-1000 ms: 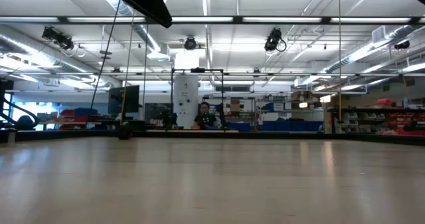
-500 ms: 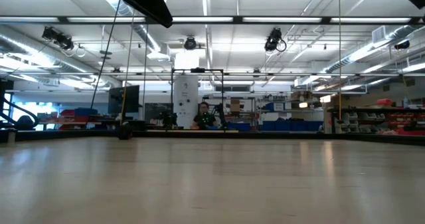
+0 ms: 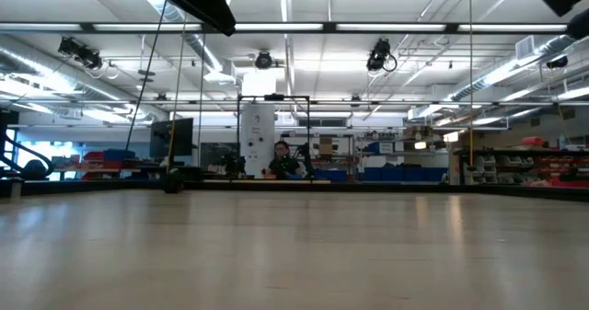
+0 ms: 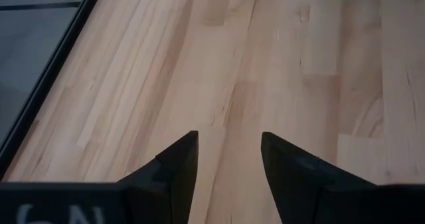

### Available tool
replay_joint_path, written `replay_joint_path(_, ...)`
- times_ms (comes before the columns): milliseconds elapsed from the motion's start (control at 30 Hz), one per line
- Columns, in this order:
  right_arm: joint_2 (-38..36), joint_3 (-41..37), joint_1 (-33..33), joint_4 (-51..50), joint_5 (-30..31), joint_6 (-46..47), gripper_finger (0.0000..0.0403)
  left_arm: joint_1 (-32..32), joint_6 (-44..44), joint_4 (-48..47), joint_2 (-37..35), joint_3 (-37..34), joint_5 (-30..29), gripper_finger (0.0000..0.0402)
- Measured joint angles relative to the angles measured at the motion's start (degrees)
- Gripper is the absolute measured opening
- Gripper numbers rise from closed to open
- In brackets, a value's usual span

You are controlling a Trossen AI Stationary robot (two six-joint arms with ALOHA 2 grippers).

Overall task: Pick and place USB-C Cables
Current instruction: Put the black charger cable into the green bin

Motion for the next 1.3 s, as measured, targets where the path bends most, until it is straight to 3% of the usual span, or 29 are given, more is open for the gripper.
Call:
replay_joint_path(167,-0.04,-0.76,0.0,7.13,5.26,0.27,0.016,0.04,0.0,-0.04,0.0,0.0,-0.02,0.0172)
replay_joint_path(267,-0.04,-3.16,-0.27,12.91,1.59,1.74,0.016,0.02,0.0,-0.07,0.0,0.0,-0.02,0.0172)
replay_joint_path(400,-0.04,-6.95,0.04,16.74,-7.77,4.01,0.0158,0.02,-0.02,-0.09,0.0,0.0,-0.01,0.0172)
replay_joint_path(533,-0.04,-8.17,0.83,16.05,-14.2,4.1,0.0157,0.02,-0.02,-0.09,0.0,0.0,-0.02,0.0172)
replay_joint_path(733,-0.04,-7.07,0.9,14.86,-15.08,2.86,0.0157,0.02,-0.02,-0.09,0.0,0.0,-0.02,0.0172)
replay_joint_path(933,-0.04,-1.47,0.42,3.44,-15.72,1.04,0.0157,0.02,-0.02,-0.09,0.0,0.0,-0.02,0.0172)
replay_joint_path(1067,-0.04,4.18,-0.1,-4.67,-7.44,-2.28,0.0154,0.1,0.31,-0.13,0.0,0.0,-0.18,0.0172)
replay_joint_path(1300,-0.04,9.51,-1.46,-0.73,27.46,-13.03,0.0153,0.1,-3.57,-9.34,0.0,0.04,-8.66,0.0172)
